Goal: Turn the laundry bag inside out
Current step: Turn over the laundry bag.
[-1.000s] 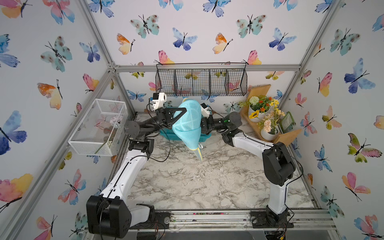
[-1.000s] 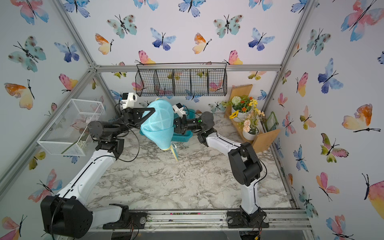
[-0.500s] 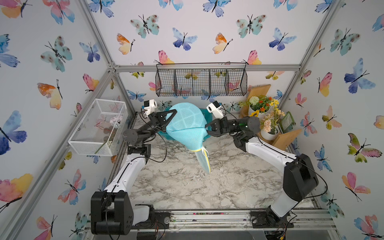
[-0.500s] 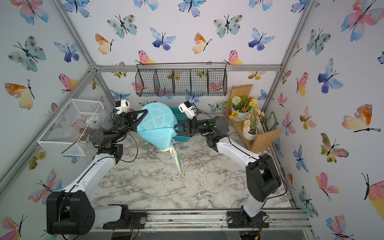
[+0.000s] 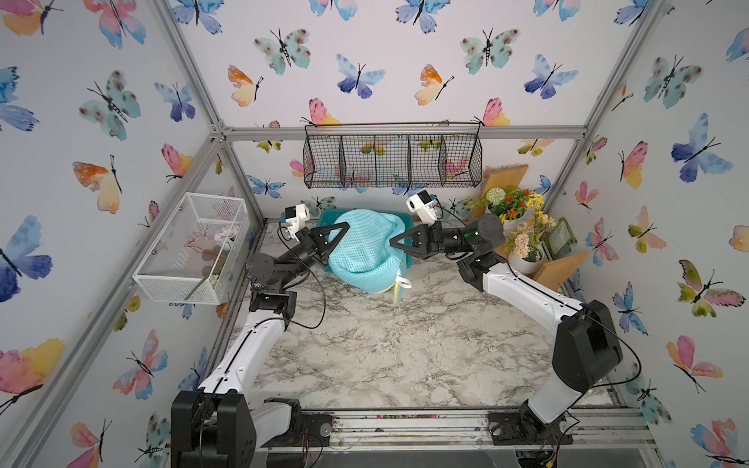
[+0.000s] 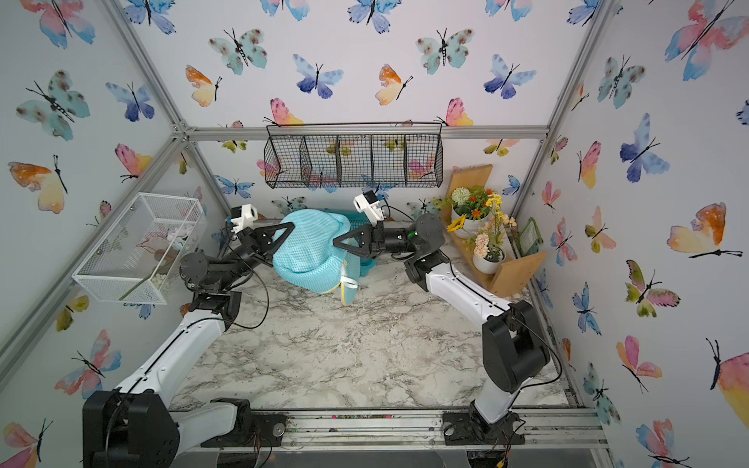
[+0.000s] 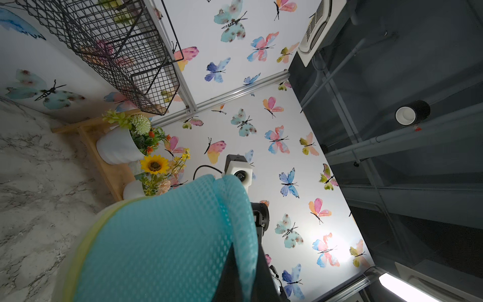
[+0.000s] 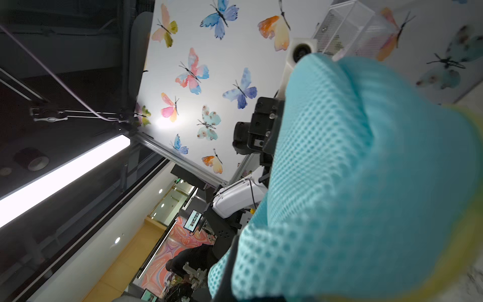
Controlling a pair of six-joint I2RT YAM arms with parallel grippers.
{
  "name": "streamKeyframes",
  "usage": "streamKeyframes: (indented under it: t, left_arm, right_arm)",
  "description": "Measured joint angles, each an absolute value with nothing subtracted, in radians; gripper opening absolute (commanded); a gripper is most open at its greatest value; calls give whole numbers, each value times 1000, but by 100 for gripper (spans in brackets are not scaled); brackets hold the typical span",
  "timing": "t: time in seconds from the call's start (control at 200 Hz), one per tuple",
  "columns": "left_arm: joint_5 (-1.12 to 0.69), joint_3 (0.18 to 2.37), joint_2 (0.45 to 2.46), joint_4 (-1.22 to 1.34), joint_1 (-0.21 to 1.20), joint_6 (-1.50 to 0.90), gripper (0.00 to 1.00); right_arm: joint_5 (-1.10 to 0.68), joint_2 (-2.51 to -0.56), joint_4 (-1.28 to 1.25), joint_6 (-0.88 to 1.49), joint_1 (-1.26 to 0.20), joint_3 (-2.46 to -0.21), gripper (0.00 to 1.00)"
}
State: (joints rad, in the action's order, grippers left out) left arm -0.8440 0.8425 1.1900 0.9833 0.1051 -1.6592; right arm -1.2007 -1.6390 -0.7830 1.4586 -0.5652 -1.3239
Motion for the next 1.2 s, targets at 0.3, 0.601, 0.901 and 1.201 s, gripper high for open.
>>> streamKeyframes:
  t: [0.3,0.601,0.901,1.201]
  left_arm:
    - [-779,890,1209,1152,106,-1802,0]
    - [-597,872,1242,1302,99,-1932,0]
    - [-503,875,1242,1262,102,-1933,0]
    - [-468,913,1266,1206,142,-1926,0]
  right_arm:
    - [-1164,-1542,-365,1086,-540,-1265,10]
    - [-1152,-1555,-294,1050,-543,-1263,57]
    - [-1148,-1502,-184,986,-563,-1374,80]
    - [-1079,-1614,35,792,-654,-1541,98]
